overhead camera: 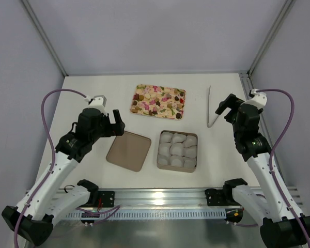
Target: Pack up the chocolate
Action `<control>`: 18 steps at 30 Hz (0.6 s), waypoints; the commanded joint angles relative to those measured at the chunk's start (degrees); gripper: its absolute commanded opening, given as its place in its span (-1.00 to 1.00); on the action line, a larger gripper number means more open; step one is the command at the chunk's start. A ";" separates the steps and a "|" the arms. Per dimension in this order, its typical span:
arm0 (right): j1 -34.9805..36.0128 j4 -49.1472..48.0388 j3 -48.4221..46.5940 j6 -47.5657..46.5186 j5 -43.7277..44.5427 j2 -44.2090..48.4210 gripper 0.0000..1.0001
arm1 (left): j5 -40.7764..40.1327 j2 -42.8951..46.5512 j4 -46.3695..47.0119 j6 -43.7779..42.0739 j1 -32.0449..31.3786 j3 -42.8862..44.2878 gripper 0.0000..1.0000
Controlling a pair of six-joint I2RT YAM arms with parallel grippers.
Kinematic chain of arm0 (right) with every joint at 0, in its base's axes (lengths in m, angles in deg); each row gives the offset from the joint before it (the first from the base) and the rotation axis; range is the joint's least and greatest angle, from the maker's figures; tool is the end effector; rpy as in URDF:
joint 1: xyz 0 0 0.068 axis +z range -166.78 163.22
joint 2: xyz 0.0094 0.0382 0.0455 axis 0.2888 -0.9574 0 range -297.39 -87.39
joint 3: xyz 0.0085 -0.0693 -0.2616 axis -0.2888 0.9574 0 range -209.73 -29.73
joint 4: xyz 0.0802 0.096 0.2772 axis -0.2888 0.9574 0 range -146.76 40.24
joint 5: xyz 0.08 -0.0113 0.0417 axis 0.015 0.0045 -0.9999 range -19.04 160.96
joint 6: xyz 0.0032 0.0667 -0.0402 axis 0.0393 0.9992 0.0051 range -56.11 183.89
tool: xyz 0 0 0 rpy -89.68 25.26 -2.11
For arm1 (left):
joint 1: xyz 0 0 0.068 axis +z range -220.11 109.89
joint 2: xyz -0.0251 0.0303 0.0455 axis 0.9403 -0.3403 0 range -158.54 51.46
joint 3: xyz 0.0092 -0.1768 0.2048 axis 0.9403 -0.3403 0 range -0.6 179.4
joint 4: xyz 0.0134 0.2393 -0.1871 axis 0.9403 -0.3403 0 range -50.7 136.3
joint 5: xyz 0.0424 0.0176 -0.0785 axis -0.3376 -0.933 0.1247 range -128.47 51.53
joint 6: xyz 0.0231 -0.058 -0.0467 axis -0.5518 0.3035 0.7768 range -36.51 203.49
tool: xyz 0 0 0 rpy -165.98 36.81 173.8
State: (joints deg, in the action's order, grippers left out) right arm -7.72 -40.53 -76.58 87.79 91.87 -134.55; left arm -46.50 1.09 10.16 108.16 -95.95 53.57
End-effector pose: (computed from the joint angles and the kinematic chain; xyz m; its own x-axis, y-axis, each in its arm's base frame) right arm 0.2634 0.0179 0.3251 -0.1797 0.3545 -0.9176 0.2881 0.9109 0.2955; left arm 0.2351 -0.1035 0.3193 -0.5734 -0.1815 -0.7989 0.0949 0.9539 -0.2848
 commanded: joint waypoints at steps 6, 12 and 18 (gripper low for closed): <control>0.08 1.79 -3.68 -2.63 0.28 -7.76 0.99 | 0.92 0.01 2.48 -1.73 0.18 1.73 0.99; -0.79 3.19 -13.69 -6.41 0.10 -24.96 0.99 | -0.05 0.71 2.13 -2.16 0.09 1.64 0.99; -3.61 6.36 -24.42 -6.76 -4.29 -41.15 0.99 | -0.41 1.50 1.78 -2.61 0.18 1.46 0.99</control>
State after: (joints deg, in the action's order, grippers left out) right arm -10.30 -36.36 -96.23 82.53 89.46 -171.55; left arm -46.20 1.49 10.14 106.76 -95.95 53.57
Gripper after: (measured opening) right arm 0.996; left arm 0.996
